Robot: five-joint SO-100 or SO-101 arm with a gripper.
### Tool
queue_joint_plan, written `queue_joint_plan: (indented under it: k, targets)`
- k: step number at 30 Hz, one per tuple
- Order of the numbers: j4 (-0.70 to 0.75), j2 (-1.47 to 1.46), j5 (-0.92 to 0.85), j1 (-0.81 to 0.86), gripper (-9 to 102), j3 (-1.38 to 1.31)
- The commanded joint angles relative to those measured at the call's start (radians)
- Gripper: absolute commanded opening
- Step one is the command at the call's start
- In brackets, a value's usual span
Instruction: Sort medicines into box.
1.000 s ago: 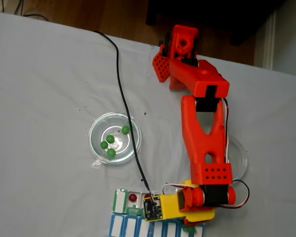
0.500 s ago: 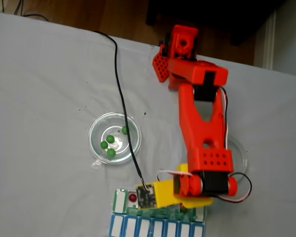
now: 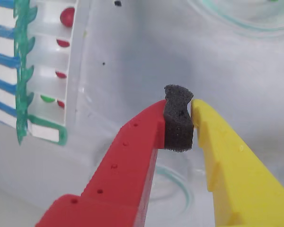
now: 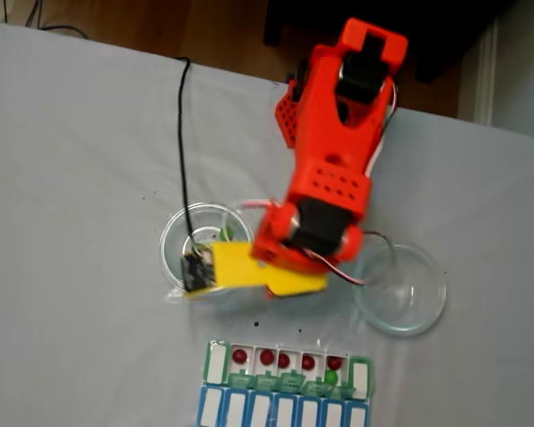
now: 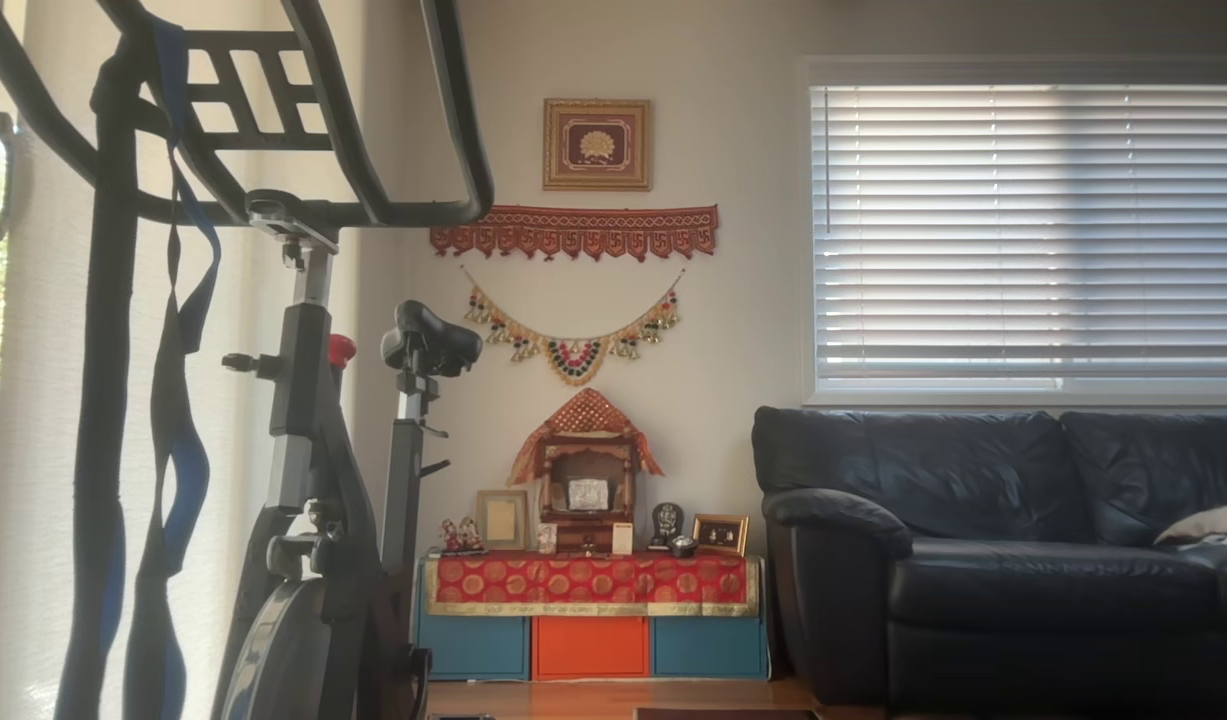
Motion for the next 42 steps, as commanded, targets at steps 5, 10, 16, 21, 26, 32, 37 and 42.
queue_joint_plan:
  k: [5, 10, 16, 21, 26, 32, 37, 42]
  targets:
    - [-0.121, 0.110, -0.092, 0.163, 1, 0.150]
    - [-0.179, 0.109, -0.100, 0.210, 1, 0.229]
    - [-0.272, 0.117, -0.078, 0.253, 1, 0.296]
    - [-0.311, 0.097, 0.005, 0.253, 1, 0.325]
    - [-0.288, 0.066, 0.057, 0.249, 1, 0.311]
    - [-0.288, 0.052, 0.118, 0.253, 1, 0.354]
    - [-0.276, -0.020, 0.179, 0.268, 1, 0.341]
    - [-0.259, -0.041, 0.204, 0.287, 1, 0.319]
